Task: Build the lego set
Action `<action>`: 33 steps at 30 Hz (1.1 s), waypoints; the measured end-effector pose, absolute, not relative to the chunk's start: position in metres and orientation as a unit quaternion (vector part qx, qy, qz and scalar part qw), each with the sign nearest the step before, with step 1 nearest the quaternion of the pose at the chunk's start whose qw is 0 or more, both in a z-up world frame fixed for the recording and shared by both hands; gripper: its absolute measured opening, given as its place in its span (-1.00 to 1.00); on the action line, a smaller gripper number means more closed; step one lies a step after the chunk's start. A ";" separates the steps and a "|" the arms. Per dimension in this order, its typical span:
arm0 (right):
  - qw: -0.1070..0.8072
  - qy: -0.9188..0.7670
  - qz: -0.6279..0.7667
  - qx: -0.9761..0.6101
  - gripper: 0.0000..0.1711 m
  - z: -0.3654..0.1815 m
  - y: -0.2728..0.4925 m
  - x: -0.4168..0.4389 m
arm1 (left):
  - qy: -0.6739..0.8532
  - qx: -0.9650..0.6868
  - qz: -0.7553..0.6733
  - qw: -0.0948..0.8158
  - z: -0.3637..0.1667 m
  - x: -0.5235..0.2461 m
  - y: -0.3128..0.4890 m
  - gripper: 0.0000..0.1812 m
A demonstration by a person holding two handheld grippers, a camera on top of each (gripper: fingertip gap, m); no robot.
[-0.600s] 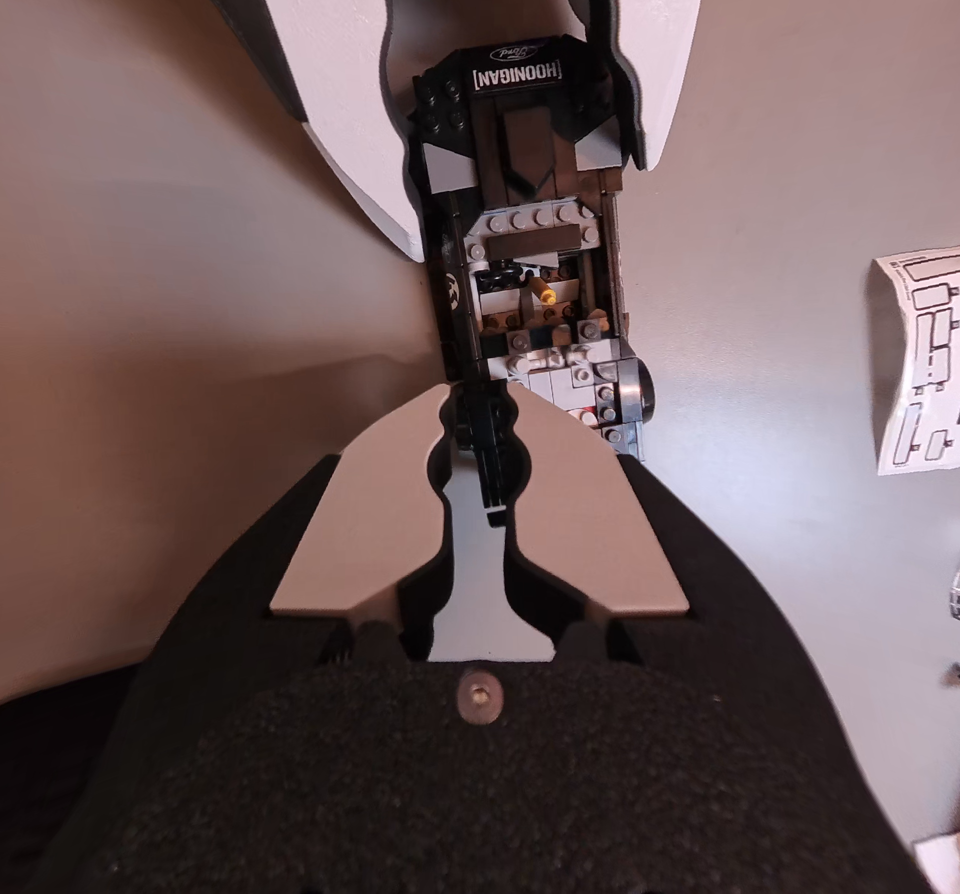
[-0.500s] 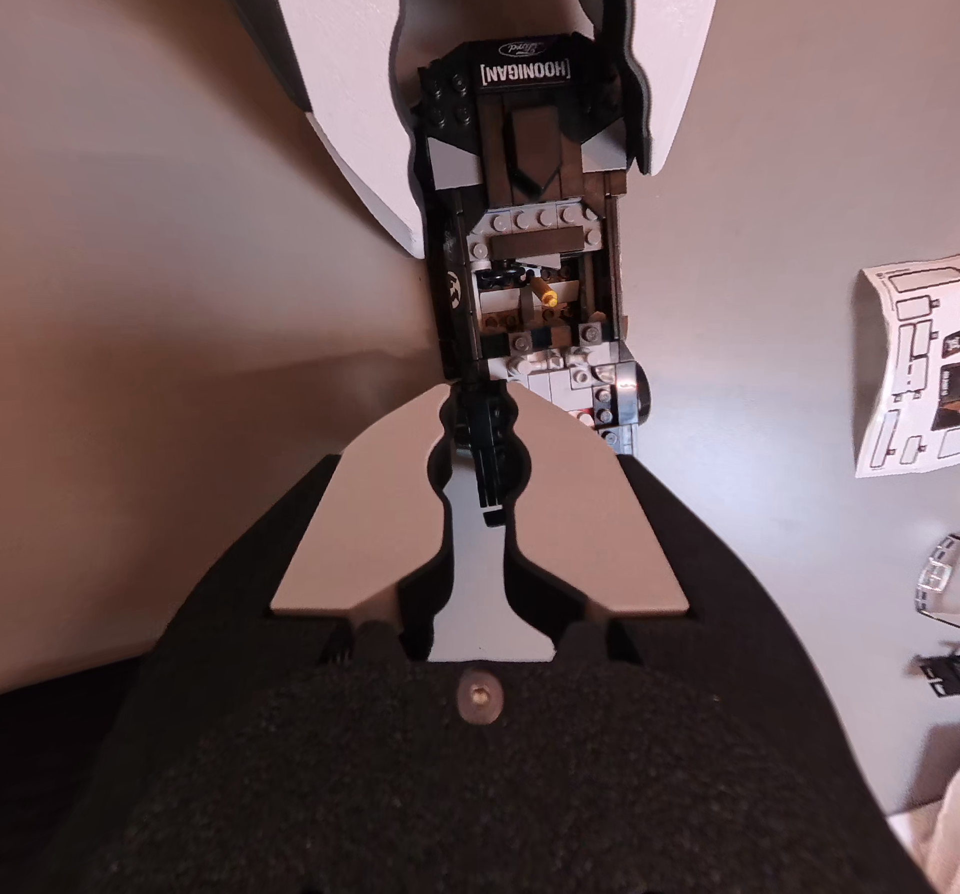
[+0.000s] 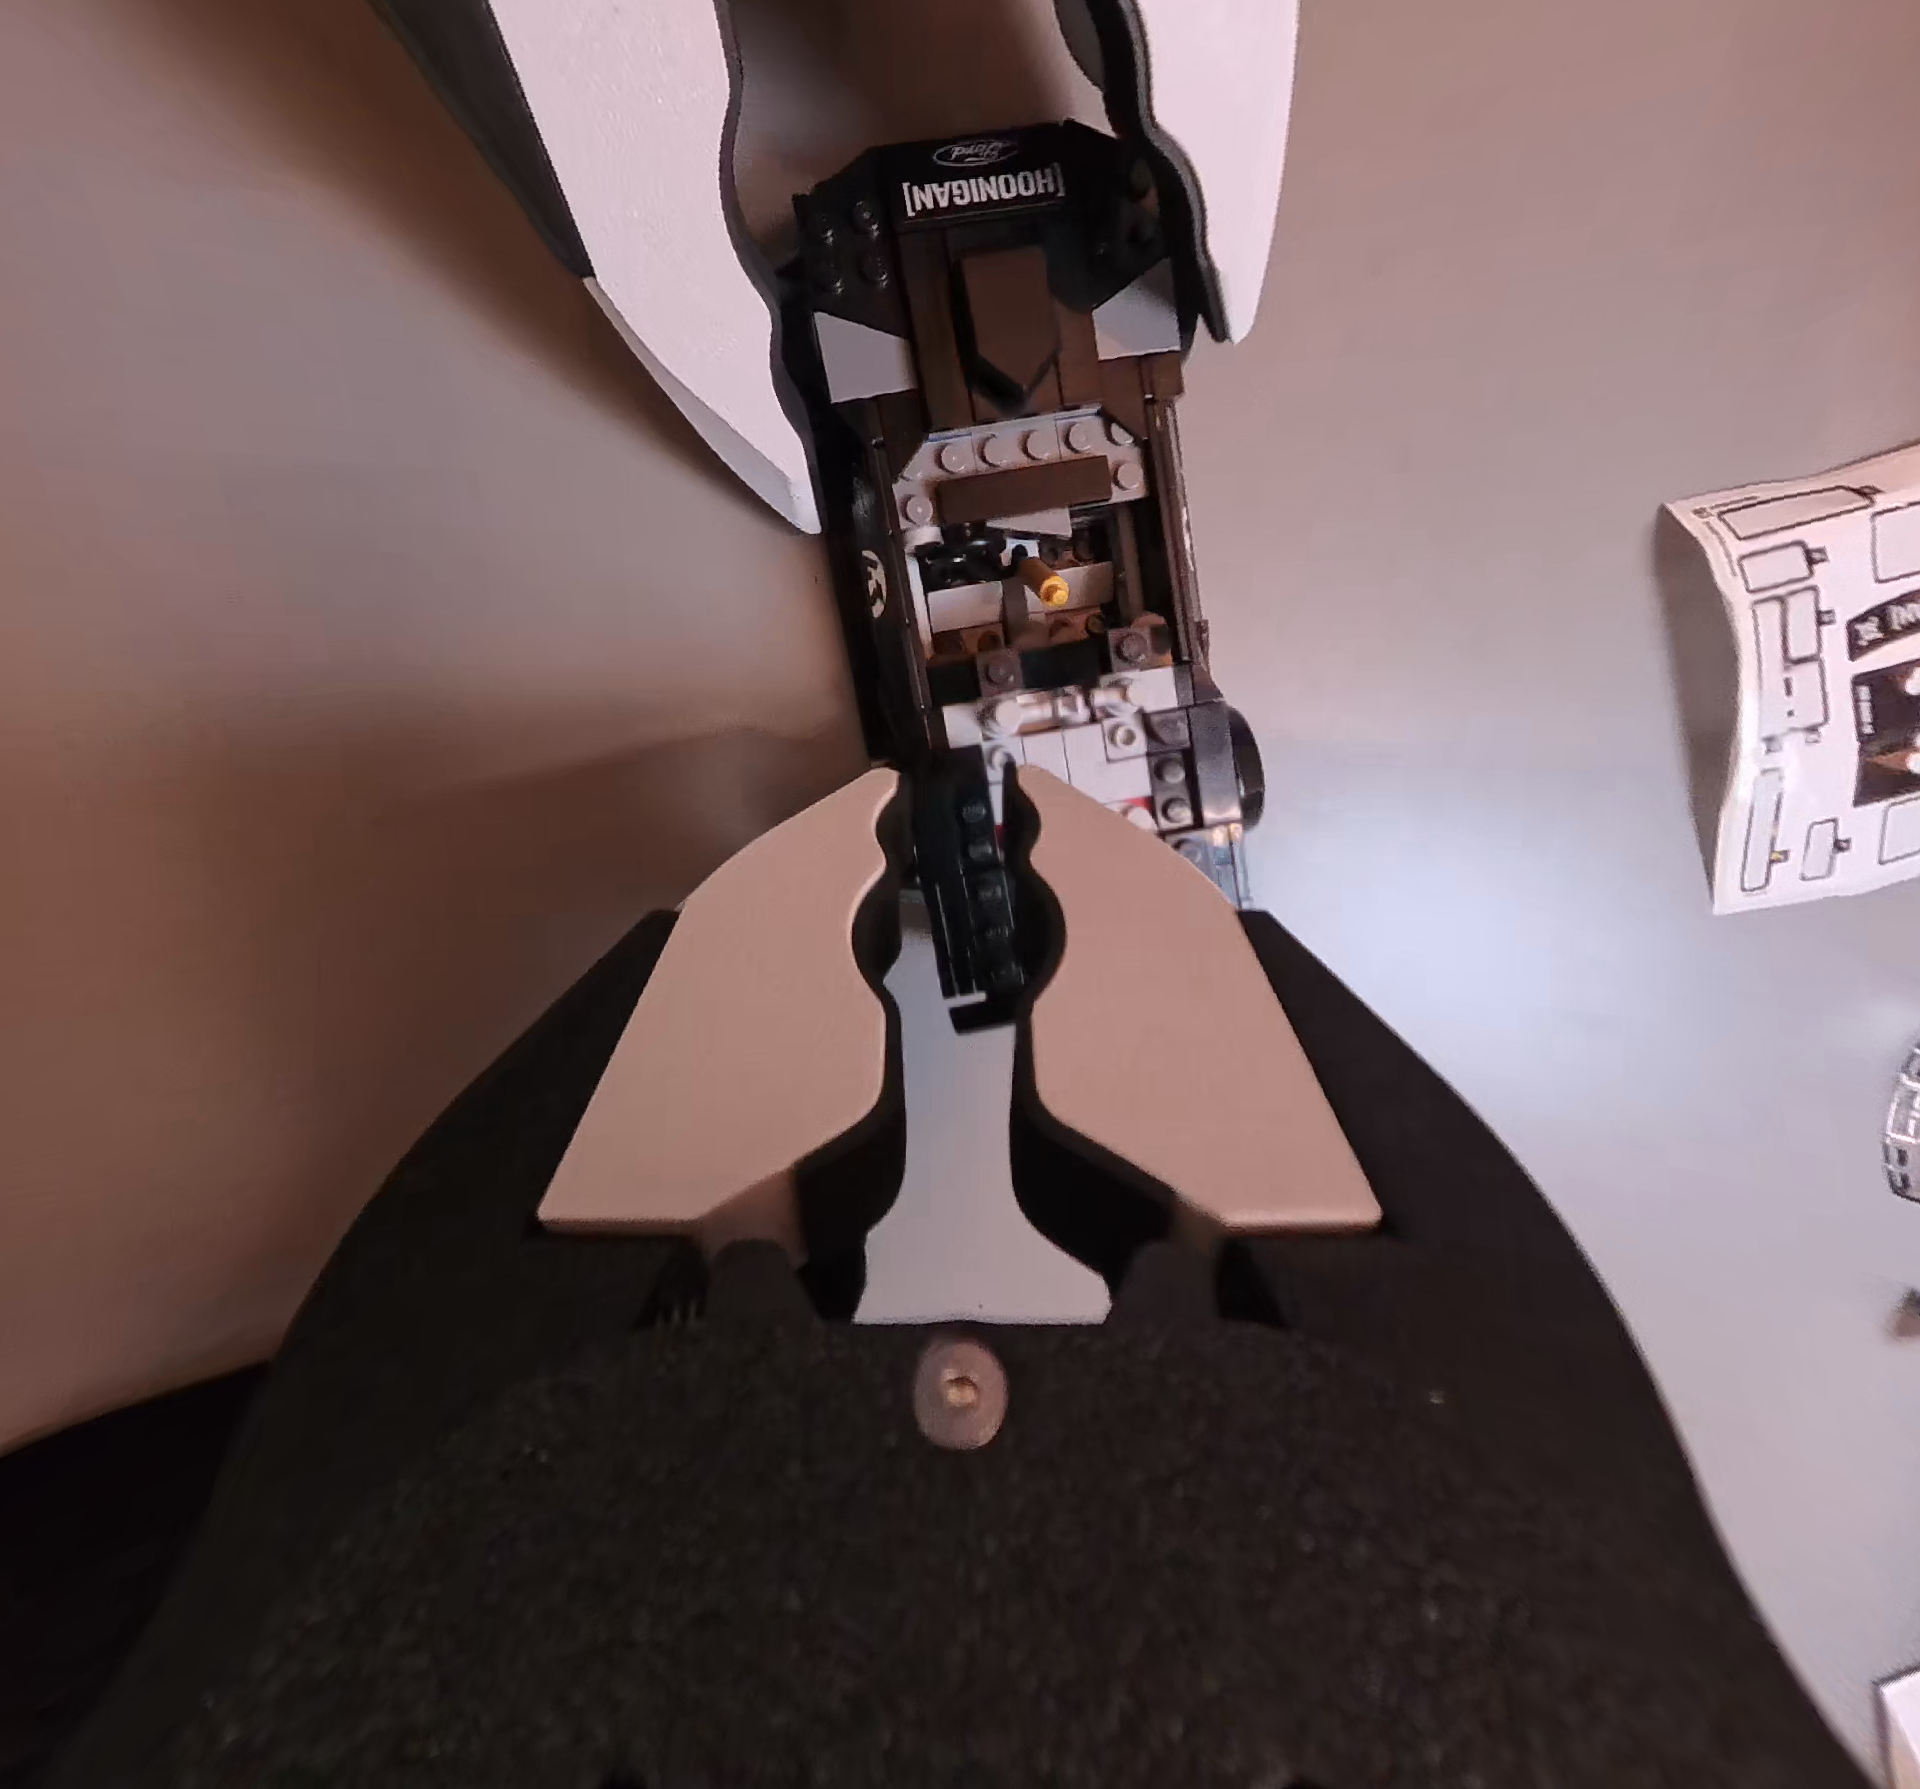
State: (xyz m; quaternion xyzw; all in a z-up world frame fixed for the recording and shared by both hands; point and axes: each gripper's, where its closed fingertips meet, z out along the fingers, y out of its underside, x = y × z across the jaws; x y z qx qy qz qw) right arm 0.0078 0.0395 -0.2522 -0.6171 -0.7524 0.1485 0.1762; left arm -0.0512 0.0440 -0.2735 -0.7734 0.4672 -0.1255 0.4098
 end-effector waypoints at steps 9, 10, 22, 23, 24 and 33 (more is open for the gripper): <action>0.184 -0.745 0.154 -0.622 -0.90 -0.252 0.038 0.015 | 0.467 -0.774 -0.125 0.408 -0.274 -0.053 0.044 -0.10; 0.187 -0.741 0.155 -0.626 -0.93 -0.252 0.039 0.014 | 0.467 -0.775 -0.125 0.408 -0.274 -0.053 0.044 -0.10; 0.180 -0.735 0.150 -0.637 -1.00 -0.260 0.046 0.004 | 0.469 -0.773 -0.124 0.408 -0.274 -0.052 0.044 -0.11; 0.179 -0.736 0.150 -0.636 -1.00 -0.260 0.046 0.004 | 0.470 -0.773 -0.124 0.408 -0.274 -0.052 0.044 -0.12; 0.178 -0.736 0.151 -0.636 -1.00 -0.260 0.046 0.004 | 0.469 -0.773 -0.125 0.409 -0.274 -0.052 0.044 -0.12; 0.170 -0.738 0.154 -0.634 -1.00 -0.259 0.051 0.005 | 0.466 -0.774 -0.128 0.410 -0.274 -0.052 0.045 -0.11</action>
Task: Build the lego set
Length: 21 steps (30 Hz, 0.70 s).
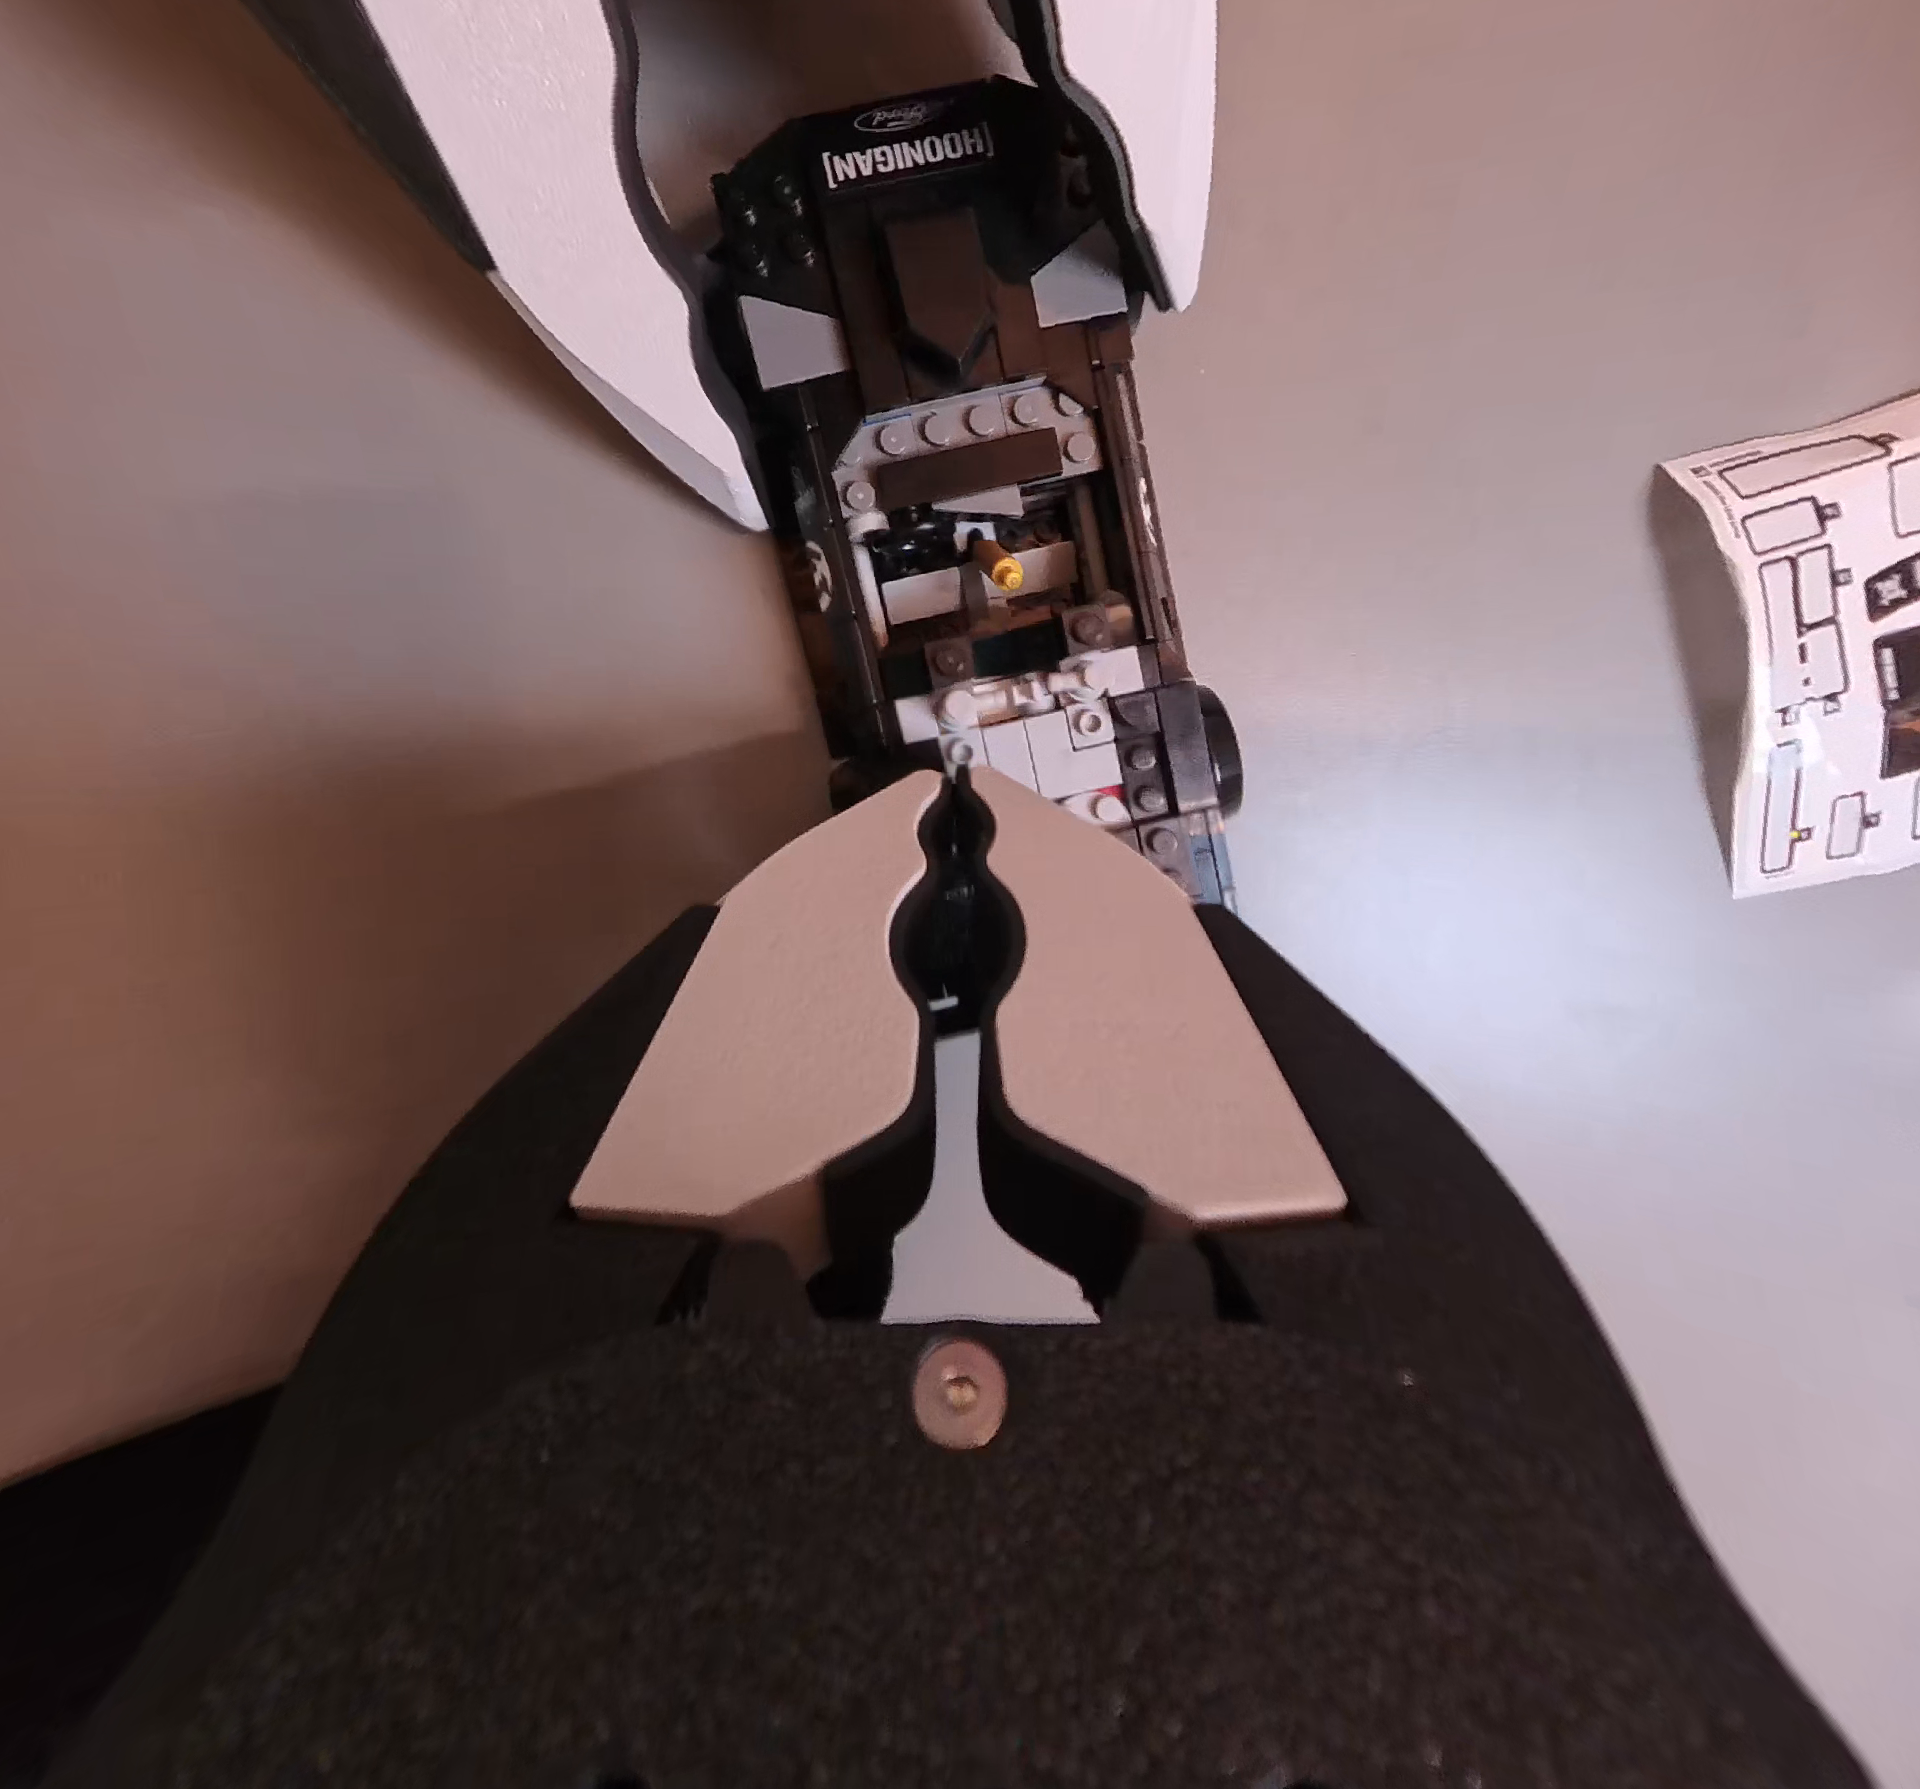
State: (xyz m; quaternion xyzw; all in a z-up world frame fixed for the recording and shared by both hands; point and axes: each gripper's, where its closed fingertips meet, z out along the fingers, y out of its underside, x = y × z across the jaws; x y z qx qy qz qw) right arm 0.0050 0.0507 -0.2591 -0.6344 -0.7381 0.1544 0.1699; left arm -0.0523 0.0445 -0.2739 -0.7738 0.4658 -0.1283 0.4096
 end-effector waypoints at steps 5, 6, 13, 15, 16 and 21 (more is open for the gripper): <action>0.176 -0.722 0.172 -0.646 -1.00 -0.258 0.052 0.009 | 0.468 -0.772 -0.127 0.411 -0.274 -0.052 0.044 -0.12; 0.175 -0.724 0.170 -0.645 -1.00 -0.259 0.053 0.010 | 0.468 -0.772 -0.128 0.410 -0.274 -0.052 0.044 -0.13; 0.165 -0.742 0.169 -0.627 -1.00 -0.261 0.052 0.008 | 0.470 -0.769 -0.128 0.413 -0.274 -0.051 0.044 -0.14; 0.165 -0.745 0.169 -0.624 -1.00 -0.261 0.052 0.007 | 0.471 -0.769 -0.127 0.413 -0.274 -0.050 0.044 -0.13; 0.166 -0.746 0.169 -0.623 -1.00 -0.261 0.052 0.007 | 0.471 -0.769 -0.126 0.413 -0.274 -0.050 0.044 -0.13; 0.172 -0.754 0.163 -0.613 -1.00 -0.260 0.052 0.007 | 0.471 -0.769 -0.123 0.413 -0.274 -0.049 0.044 -0.13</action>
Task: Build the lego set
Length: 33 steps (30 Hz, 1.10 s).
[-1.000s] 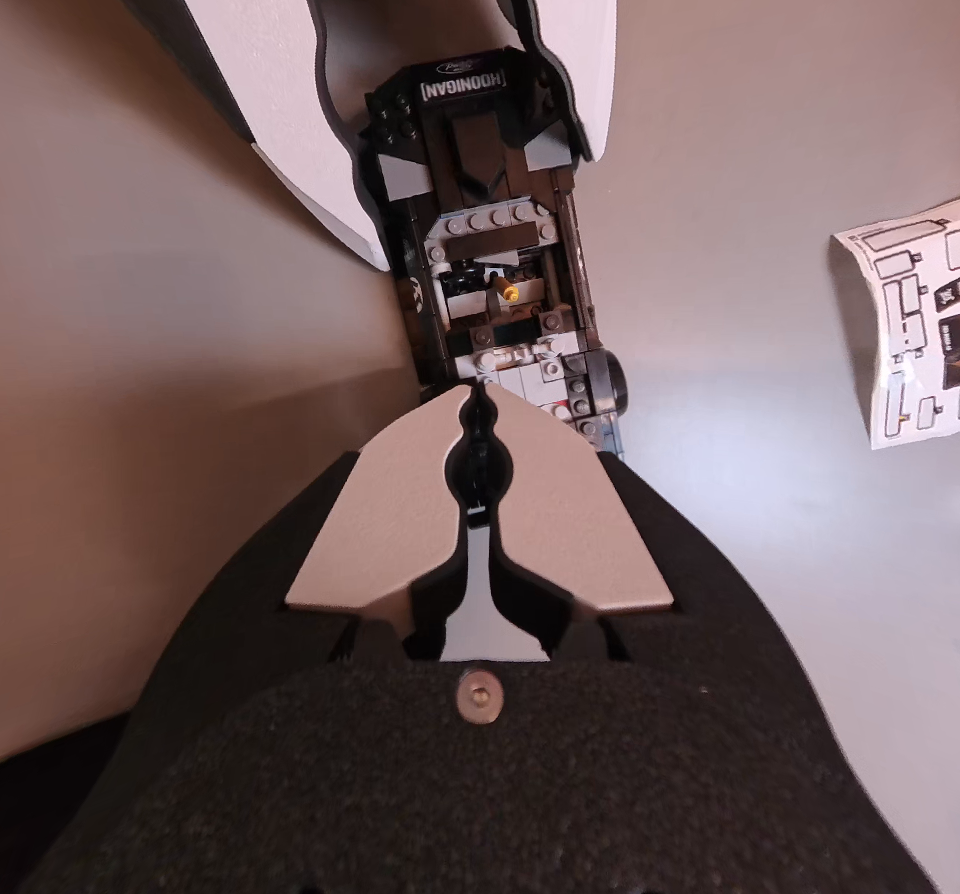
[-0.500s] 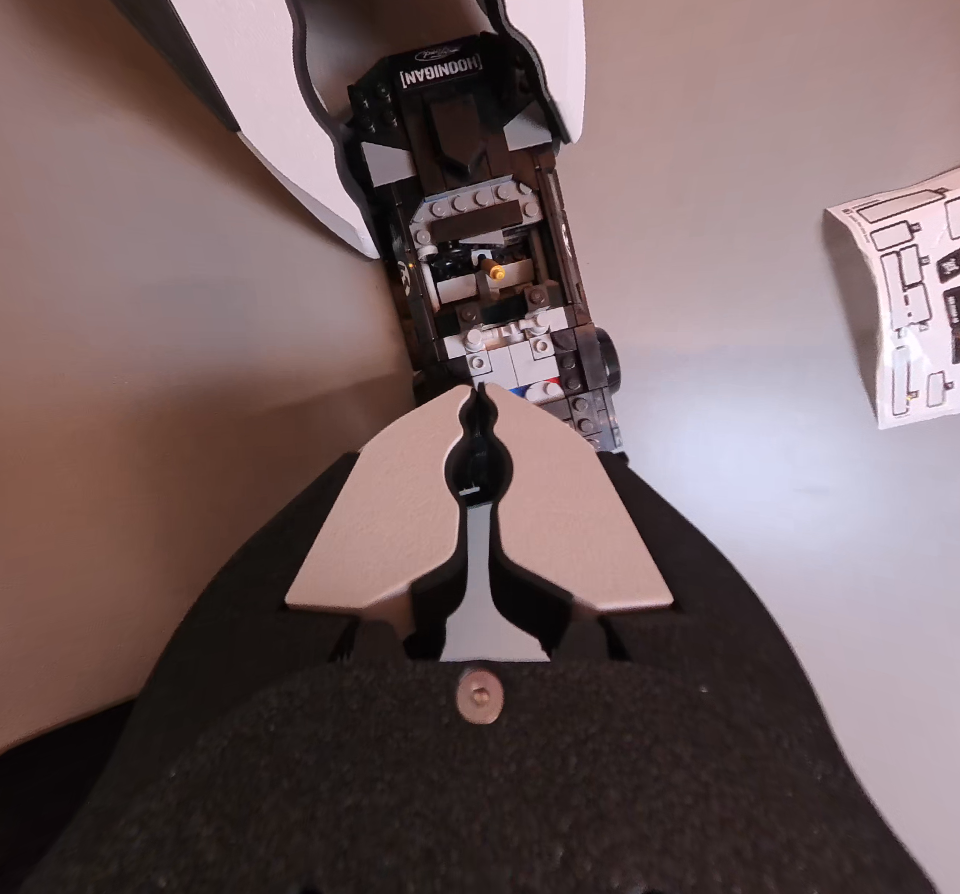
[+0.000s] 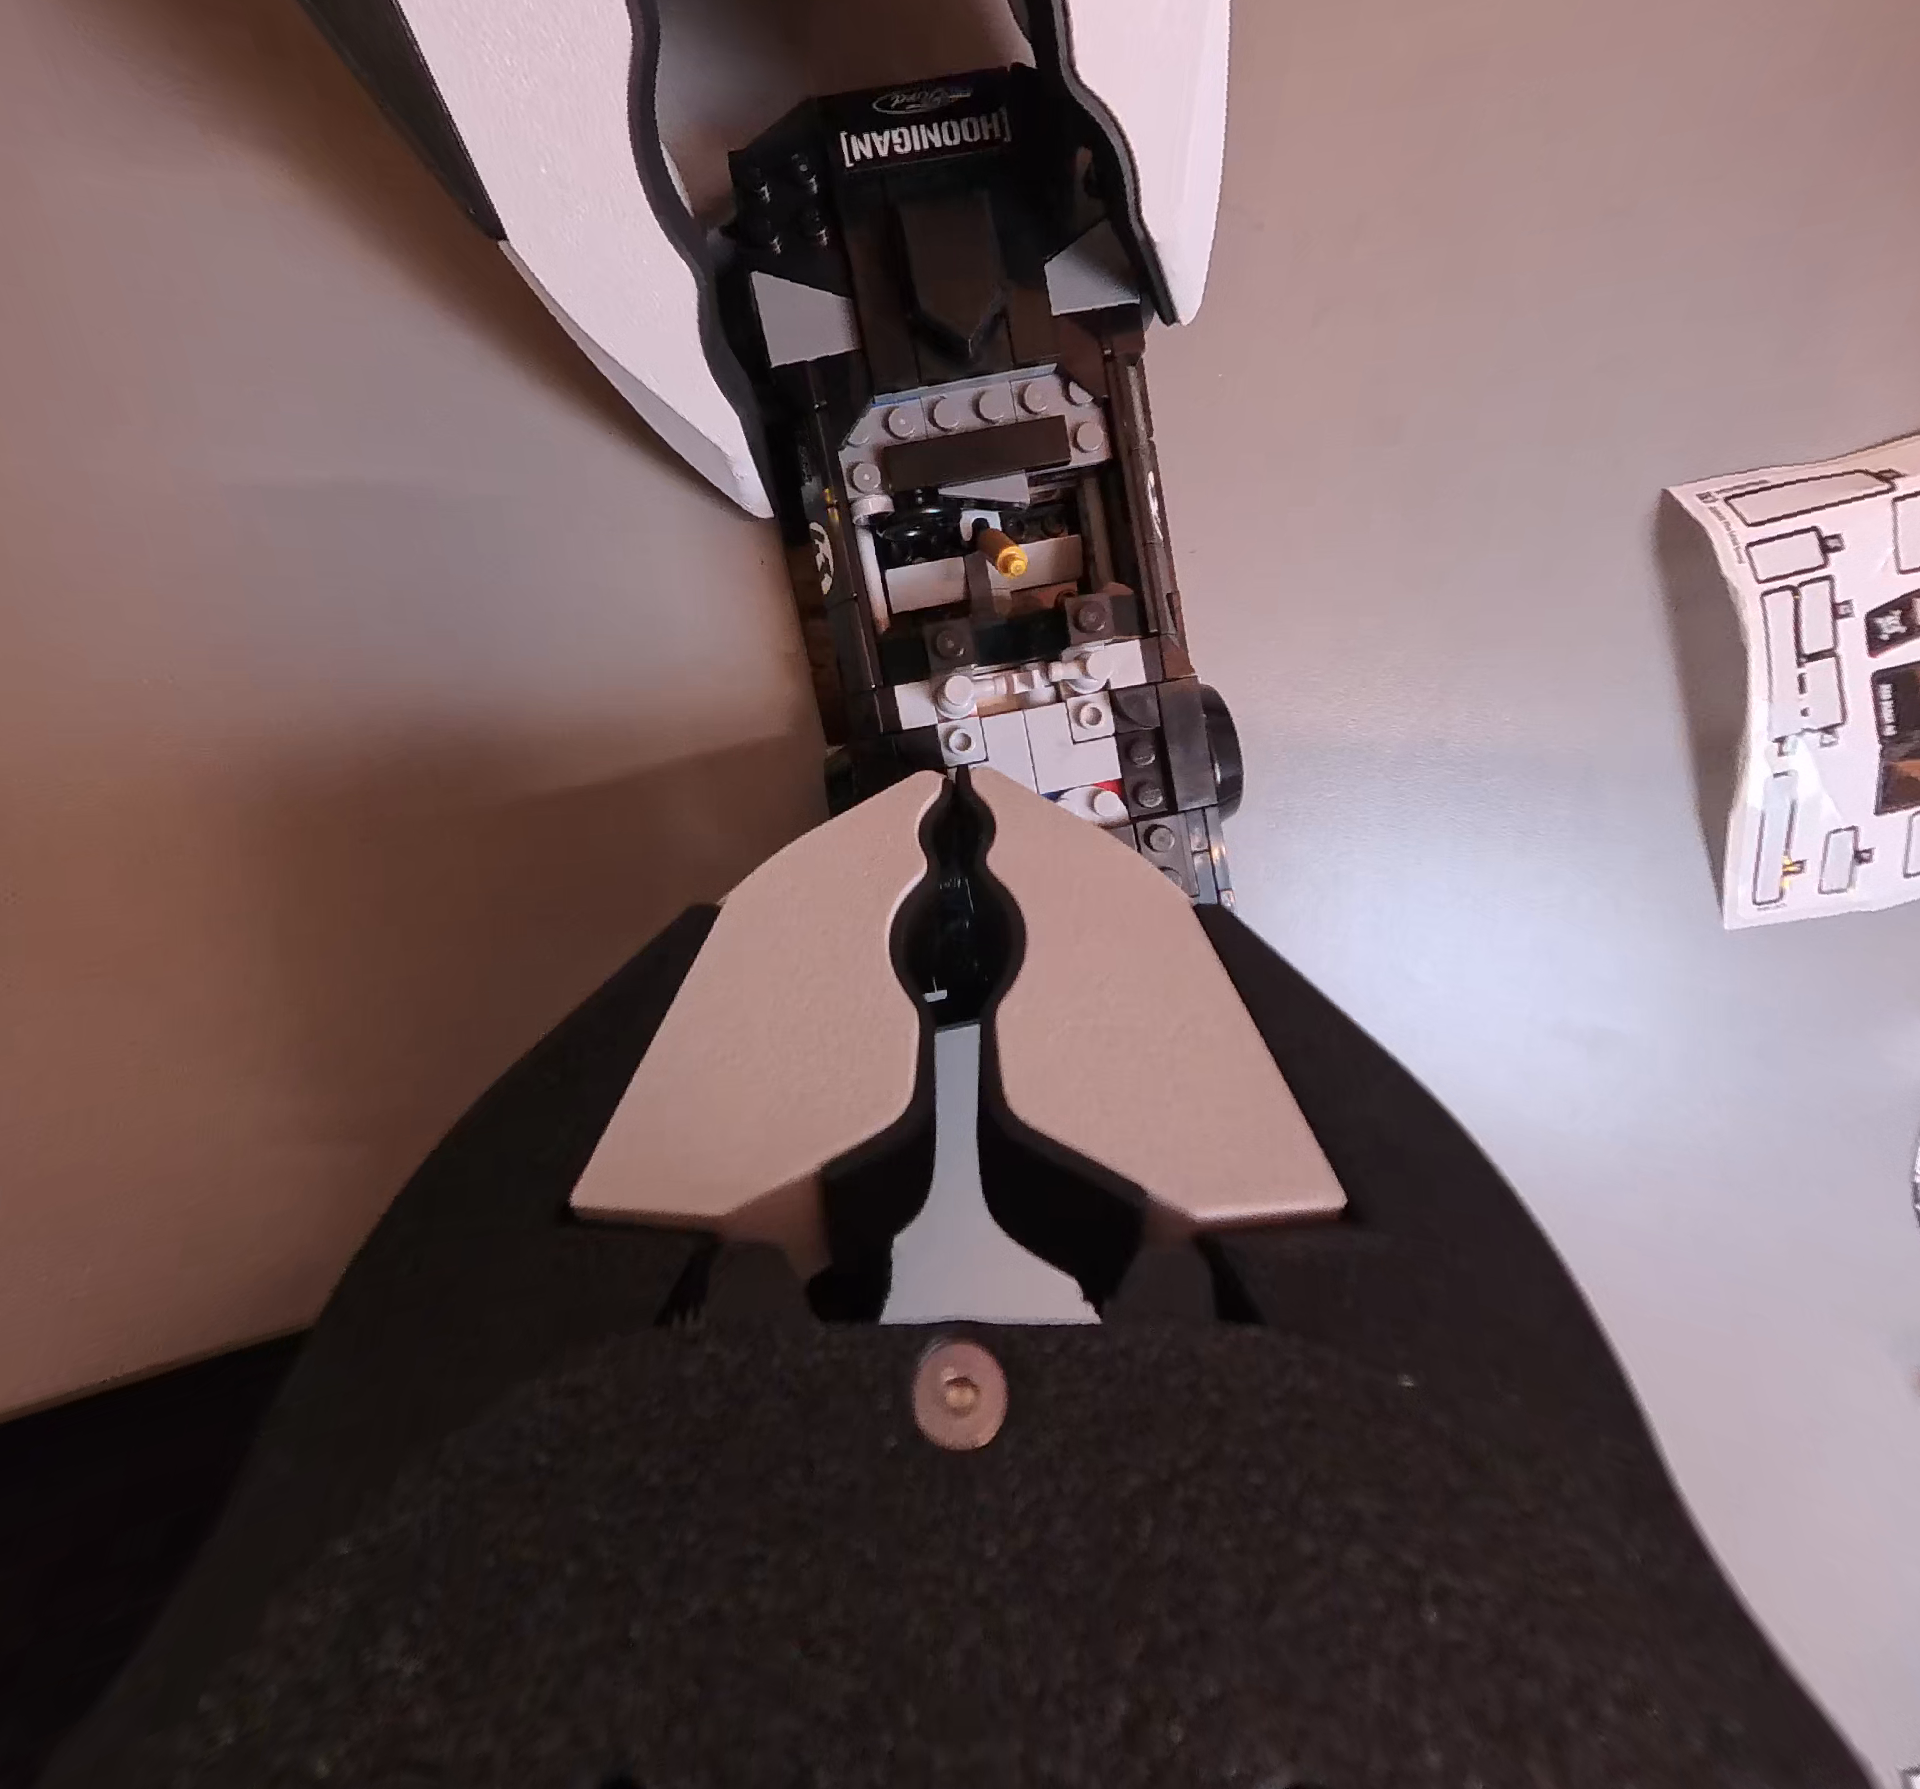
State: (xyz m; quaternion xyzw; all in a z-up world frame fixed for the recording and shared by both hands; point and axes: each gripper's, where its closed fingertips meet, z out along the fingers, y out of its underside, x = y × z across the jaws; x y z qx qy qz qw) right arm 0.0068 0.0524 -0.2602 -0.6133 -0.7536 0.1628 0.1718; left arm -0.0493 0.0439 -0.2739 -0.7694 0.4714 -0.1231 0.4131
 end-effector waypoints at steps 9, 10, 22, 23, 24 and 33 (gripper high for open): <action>0.148 -0.750 0.182 -0.619 -1.00 -0.259 0.045 0.004 | 0.473 -0.767 -0.126 0.415 -0.274 -0.046 0.042 -0.14; 0.144 -0.747 0.183 -0.623 -1.00 -0.259 0.045 0.005 | 0.472 -0.768 -0.125 0.415 -0.274 -0.046 0.042 -0.14; 0.142 -0.737 0.177 -0.636 -1.00 -0.259 0.046 0.007 | 0.473 -0.768 -0.124 0.415 -0.274 -0.046 0.042 -0.14; 0.164 -0.726 0.196 -0.638 -1.00 -0.253 0.047 0.007 | 0.473 -0.767 -0.124 0.415 -0.274 -0.047 0.042 -0.14; 0.192 -0.701 0.234 -0.646 -1.00 -0.242 0.048 0.005 | 0.473 -0.767 -0.122 0.416 -0.273 -0.048 0.043 -0.14; 0.393 -0.546 0.287 -0.682 -0.47 -0.222 0.070 0.059 | 0.473 -0.764 -0.102 0.428 -0.271 -0.064 0.054 -0.10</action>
